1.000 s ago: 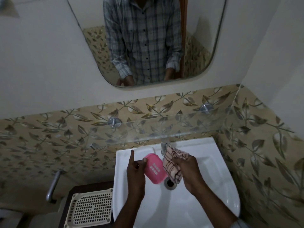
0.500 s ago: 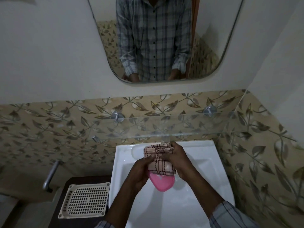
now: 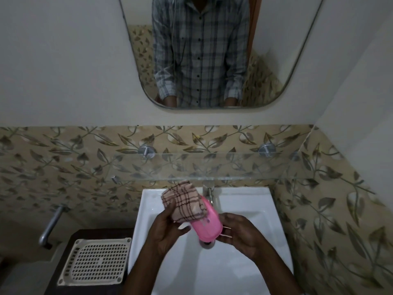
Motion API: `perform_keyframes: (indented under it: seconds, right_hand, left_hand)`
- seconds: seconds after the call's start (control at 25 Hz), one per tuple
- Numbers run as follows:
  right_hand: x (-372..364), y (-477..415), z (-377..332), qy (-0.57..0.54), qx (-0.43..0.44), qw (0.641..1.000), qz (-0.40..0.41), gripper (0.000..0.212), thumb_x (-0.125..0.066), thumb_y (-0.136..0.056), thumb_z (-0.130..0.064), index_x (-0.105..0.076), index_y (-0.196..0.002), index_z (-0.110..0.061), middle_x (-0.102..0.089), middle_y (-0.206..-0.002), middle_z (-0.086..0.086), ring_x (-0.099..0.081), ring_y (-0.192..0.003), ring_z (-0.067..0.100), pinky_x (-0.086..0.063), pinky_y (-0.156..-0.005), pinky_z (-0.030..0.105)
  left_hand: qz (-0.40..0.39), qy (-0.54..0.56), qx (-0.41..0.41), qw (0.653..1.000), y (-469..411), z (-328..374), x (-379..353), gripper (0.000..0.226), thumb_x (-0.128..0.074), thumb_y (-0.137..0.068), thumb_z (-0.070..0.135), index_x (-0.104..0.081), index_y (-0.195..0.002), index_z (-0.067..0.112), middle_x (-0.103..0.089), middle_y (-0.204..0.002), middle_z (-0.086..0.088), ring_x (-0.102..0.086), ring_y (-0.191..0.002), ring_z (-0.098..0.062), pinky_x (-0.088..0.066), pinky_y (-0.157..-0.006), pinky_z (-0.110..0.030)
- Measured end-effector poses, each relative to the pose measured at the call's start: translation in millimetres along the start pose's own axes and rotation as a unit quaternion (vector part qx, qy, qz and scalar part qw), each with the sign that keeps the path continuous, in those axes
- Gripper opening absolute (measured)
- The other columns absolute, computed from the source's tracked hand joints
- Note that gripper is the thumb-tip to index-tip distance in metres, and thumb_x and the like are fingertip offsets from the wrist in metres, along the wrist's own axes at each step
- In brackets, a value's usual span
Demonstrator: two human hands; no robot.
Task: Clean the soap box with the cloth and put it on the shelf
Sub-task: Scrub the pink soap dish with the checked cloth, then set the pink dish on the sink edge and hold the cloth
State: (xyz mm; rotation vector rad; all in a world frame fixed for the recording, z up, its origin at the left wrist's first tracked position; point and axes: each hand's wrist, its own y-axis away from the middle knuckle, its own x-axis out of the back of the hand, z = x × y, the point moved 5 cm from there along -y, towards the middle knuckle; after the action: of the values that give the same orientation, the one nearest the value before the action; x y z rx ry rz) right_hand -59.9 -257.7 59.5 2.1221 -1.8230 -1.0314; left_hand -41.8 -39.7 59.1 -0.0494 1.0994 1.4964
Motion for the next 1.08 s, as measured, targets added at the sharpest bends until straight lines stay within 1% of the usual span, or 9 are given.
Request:
perform_keyframes:
  seconds: [0.2,0.32,0.4,0.52,0.6,0.68,0.84,0.96,1.08]
  right_hand:
    - [77,-4,-49,-0.079,0.09,0.986,0.119,0.009,-0.066,-0.081,-0.002,-0.069,-0.088,-0.006,-0.072,-0.091,0.019,-0.073,-0.081,0.032,-0.063,-0.071,0.039]
    - [107,-7,-73,0.149,0.236,0.938,0.204,0.012,-0.067,-0.087,0.002,-0.07,-0.089,-0.009,-0.072,-0.087,0.011,-0.067,-0.082,0.026,-0.056,-0.071,0.032]
    - [107,-2,-77,0.426,0.34,0.803,0.242,0.006,-0.069,-0.088,-0.009,-0.073,-0.091,-0.012,-0.071,-0.09,0.005,-0.066,-0.086,0.022,-0.052,-0.078,0.032]
    - [87,5,-60,0.685,0.499,0.491,0.202,0.01,-0.062,-0.089,0.003,-0.071,-0.09,0.001,-0.067,-0.089,0.016,-0.062,-0.087,0.033,-0.05,-0.092,0.039]
    - [84,4,-49,0.709,0.525,0.431,0.188,0.016,-0.054,-0.092,0.007,-0.069,-0.088,0.006,-0.064,-0.085,0.02,-0.06,-0.084,0.035,-0.05,-0.095,0.042]
    - [91,-4,-51,0.696,0.502,0.459,0.231,0.016,-0.057,-0.087,0.012,-0.072,-0.088,0.005,-0.067,-0.088,0.02,-0.064,-0.086,0.035,-0.054,-0.091,0.042]
    - [101,-26,-49,0.624,0.395,0.624,0.254,0.027,-0.077,-0.065,0.023,-0.076,-0.082,0.002,-0.072,-0.086,0.017,-0.072,-0.082,0.03,-0.053,-0.078,0.03]
    - [100,-48,-38,0.632,0.328,0.654,0.256,0.028,-0.077,-0.063,0.024,-0.077,-0.079,0.001,-0.072,-0.085,0.018,-0.073,-0.08,0.03,-0.057,-0.072,0.025]
    - [112,-69,-22,0.63,0.228,0.698,0.252,0.019,-0.064,-0.087,0.003,-0.073,-0.103,-0.002,-0.069,-0.107,0.015,-0.067,-0.103,0.031,-0.053,-0.087,0.031]
  left_hand:
    - [-0.014,0.029,-0.021,0.999,-3,15,23,0.042,-0.056,-0.092,0.032,-0.06,-0.131,0.014,-0.071,-0.123,-0.018,-0.065,-0.114,-0.036,-0.043,-0.104,-0.059]
    - [0.001,0.017,-0.022,1.0,1,10,36,0.044,-0.061,-0.089,0.031,-0.061,-0.13,0.014,-0.07,-0.125,-0.017,-0.07,-0.11,-0.033,-0.055,-0.093,-0.051]
    - [0.02,0.013,-0.006,1.0,4,1,48,0.042,-0.059,-0.092,0.028,-0.061,-0.131,0.014,-0.07,-0.126,-0.016,-0.068,-0.113,-0.032,-0.06,-0.086,-0.047]
    - [0.058,0.014,0.017,0.998,7,-9,61,0.043,-0.06,-0.091,0.028,-0.059,-0.132,0.015,-0.074,-0.118,-0.014,-0.066,-0.112,-0.03,-0.06,-0.08,-0.044]
    - [0.065,0.015,0.016,0.998,8,-8,62,0.042,-0.06,-0.091,0.028,-0.06,-0.131,0.015,-0.074,-0.117,-0.014,-0.066,-0.111,-0.029,-0.061,-0.078,-0.042]
    - [0.067,0.015,0.009,0.998,9,-5,61,0.042,-0.06,-0.091,0.027,-0.06,-0.131,0.014,-0.073,-0.119,-0.015,-0.067,-0.111,-0.029,-0.062,-0.076,-0.042]
    - [0.062,0.012,0.006,0.998,10,-5,53,0.047,-0.063,-0.084,0.027,-0.061,-0.129,0.013,-0.073,-0.121,-0.015,-0.073,-0.102,-0.026,-0.063,-0.076,-0.041]
    - [0.059,-0.004,0.019,0.998,9,-10,49,0.044,-0.063,-0.084,0.028,-0.063,-0.126,0.015,-0.073,-0.12,-0.015,-0.074,-0.101,-0.028,-0.063,-0.076,-0.042]
    - [0.082,-0.012,0.033,0.996,10,-20,51,0.043,-0.068,-0.078,0.027,-0.067,-0.119,0.017,-0.076,-0.111,-0.013,-0.07,-0.106,-0.03,-0.059,-0.082,-0.044]
